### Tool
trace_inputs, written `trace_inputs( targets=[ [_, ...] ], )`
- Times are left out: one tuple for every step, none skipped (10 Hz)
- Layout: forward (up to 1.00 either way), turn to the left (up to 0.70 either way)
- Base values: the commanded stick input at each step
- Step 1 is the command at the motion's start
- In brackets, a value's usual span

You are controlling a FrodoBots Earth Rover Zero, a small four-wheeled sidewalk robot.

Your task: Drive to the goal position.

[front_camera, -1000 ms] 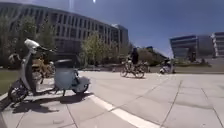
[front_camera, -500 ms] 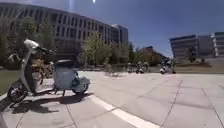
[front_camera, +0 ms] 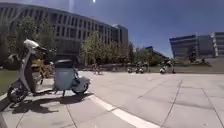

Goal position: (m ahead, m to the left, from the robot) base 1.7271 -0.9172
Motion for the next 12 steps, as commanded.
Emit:
trace_inputs(
  targets=[
    [0.7,-0.19],
    [0.7,-0.26],
    [0.7,-0.26],
    [0.7,-0.26],
    [0.7,-0.26],
    [0.7,-0.26],
    [0.7,-0.26],
    [0.7,-0.26],
    [0.7,-0.26],
    [0.7,-0.26],
    [0.02,0.0],
    [0.0,0.0]
  ],
)
